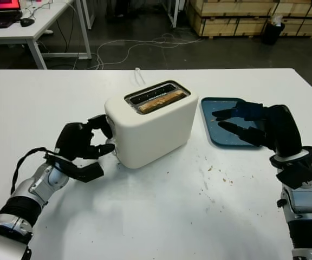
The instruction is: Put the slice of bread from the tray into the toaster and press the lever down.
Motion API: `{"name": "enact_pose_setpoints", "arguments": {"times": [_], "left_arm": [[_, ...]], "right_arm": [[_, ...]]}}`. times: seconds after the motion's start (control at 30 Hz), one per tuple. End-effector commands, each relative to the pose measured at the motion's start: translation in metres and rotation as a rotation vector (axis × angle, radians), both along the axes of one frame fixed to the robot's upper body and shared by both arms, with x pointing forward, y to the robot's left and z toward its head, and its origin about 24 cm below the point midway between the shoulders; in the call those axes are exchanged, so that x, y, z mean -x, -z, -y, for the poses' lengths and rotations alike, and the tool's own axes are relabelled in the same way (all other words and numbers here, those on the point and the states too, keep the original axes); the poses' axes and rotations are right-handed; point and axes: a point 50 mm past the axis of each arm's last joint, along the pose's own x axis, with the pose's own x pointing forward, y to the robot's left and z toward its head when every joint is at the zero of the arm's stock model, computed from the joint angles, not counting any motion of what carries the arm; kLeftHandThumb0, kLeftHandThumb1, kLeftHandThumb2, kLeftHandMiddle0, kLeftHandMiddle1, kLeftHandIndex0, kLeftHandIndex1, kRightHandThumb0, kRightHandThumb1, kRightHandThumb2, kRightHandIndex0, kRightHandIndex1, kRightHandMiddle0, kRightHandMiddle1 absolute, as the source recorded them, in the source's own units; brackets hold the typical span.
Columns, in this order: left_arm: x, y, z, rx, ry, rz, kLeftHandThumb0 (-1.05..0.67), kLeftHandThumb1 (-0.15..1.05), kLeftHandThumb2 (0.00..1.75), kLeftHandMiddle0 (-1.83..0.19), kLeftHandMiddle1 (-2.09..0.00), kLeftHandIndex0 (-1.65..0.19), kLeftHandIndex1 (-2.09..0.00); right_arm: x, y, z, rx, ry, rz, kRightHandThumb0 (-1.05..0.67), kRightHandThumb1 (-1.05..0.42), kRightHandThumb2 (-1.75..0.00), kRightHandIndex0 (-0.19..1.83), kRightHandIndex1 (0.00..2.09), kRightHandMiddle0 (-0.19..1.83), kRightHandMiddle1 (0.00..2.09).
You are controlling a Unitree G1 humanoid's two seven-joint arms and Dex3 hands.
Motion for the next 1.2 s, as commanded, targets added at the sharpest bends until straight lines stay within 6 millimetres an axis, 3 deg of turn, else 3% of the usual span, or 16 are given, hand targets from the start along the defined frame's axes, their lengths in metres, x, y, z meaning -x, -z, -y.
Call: {"name": "enact_pose_setpoints", "arguments": {"times": [0.0,0.1,0.23,0.33,0.47,0.57,0.73,0.87,1.17], "left_arm": [[0.041,0.113,0.024,-0.618,-0.023,-0.671,-1.05,0.69,0.46,-1.57,-1.47,-1.52,-1.0],[0.04,0.112,0.024,-0.615,-0.03,-0.692,-1.05,0.69,0.48,-1.57,-1.43,-1.57,-0.93],[0.037,0.108,0.026,-0.61,-0.049,-0.659,-1.05,0.71,0.52,-1.57,-1.47,-1.57,-1.1],[0.033,0.1,0.03,-0.609,-0.085,-0.629,-1.05,0.6,0.82,-1.57,-1.55,-1.57,-1.23],[0.027,0.082,0.032,-0.576,-0.137,-0.549,-1.05,0.55,1.13,-1.57,-1.66,-1.57,-1.39],[0.022,0.067,0.033,-0.562,-0.186,-0.508,-1.05,0.49,1.35,-1.57,-1.7,-1.57,-1.37],[0.017,0.045,0.032,-0.539,-0.24,-0.4,-1.05,0.57,1.56,-1.57,-1.74,-1.57,-1.59],[0.016,0.036,0.03,-0.494,-0.243,-0.376,-1.05,0.63,1.57,-1.57,-1.75,-1.57,-1.7],[0.008,-0.002,0.002,-0.377,-0.283,-0.302,-1.05,0.74,1.32,-1.57,-1.75,-1.57,-1.75]], "right_arm": [[-0.001,-0.006,0.002,0.009,-0.008,0.005,-0.14,-0.88,0.0,0.84,0.88,1.16,0.03],[-0.002,-0.006,0.001,0.006,-0.01,0.002,-0.14,-0.88,0.0,0.84,0.87,1.16,0.03],[-0.001,-0.007,0.002,0.007,-0.013,0.001,-0.13,-0.89,0.0,0.84,0.87,1.15,0.03],[-0.002,-0.007,0.002,0.004,-0.013,0.0,-0.13,-0.89,0.0,0.84,0.87,1.15,0.03],[-0.002,-0.008,0.002,0.009,-0.017,0.004,-0.13,-0.89,0.0,0.84,0.87,1.15,0.03],[-0.002,-0.009,0.001,0.013,-0.019,0.006,-0.13,-0.89,0.0,0.84,0.87,1.16,0.03],[-0.002,-0.009,0.001,0.01,-0.022,0.004,-0.14,-0.89,0.0,0.84,0.87,1.15,0.03],[-0.002,-0.009,0.001,0.004,-0.024,0.002,-0.14,-0.89,0.0,0.84,0.87,1.15,0.03],[-0.002,-0.008,0.001,0.007,-0.019,0.001,-0.14,-0.89,0.0,0.83,0.88,1.15,0.03]]}}
